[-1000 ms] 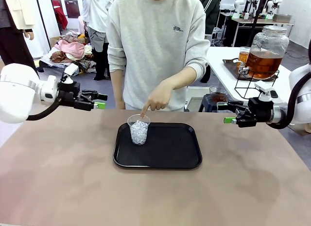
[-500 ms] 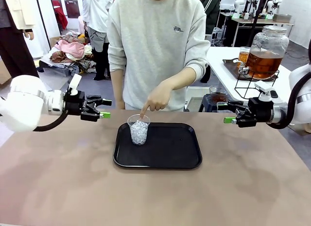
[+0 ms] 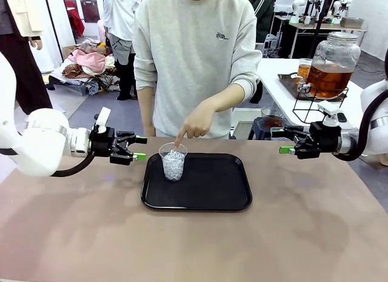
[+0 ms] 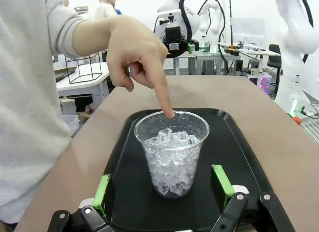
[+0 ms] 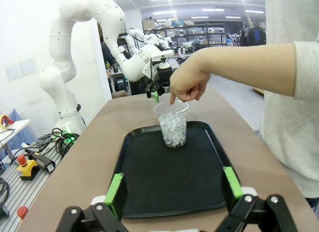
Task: Pour the drink into the iced cup.
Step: Pick up the iced cup indicated by the human and present it to them.
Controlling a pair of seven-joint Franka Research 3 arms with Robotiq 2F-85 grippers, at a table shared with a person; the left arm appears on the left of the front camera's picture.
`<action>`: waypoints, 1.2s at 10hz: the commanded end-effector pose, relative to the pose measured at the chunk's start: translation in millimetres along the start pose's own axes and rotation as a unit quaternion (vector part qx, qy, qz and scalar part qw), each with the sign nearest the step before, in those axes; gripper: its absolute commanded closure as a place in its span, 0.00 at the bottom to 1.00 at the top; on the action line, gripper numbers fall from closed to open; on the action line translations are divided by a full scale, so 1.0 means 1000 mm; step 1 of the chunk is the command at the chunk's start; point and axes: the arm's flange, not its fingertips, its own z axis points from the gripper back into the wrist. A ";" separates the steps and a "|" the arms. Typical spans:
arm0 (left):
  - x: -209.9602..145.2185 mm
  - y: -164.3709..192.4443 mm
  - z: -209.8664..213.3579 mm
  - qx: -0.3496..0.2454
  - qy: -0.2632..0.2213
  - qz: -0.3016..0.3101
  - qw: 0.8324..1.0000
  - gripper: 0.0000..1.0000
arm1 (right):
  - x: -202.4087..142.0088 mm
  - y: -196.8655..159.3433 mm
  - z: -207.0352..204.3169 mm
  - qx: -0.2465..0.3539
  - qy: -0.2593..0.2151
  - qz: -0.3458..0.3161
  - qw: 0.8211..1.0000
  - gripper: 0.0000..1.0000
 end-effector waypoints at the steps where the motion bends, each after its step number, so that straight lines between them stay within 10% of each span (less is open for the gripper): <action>1: 0.002 0.002 -0.001 -0.014 -0.007 -0.006 1.000 0.00 | 0.003 -0.001 0.000 -0.002 0.004 0.002 1.000 0.00; 12: -0.019 -0.002 -0.013 -0.015 -0.011 0.004 1.000 0.00 | 0.003 -0.001 0.000 -0.002 0.004 0.002 1.000 0.00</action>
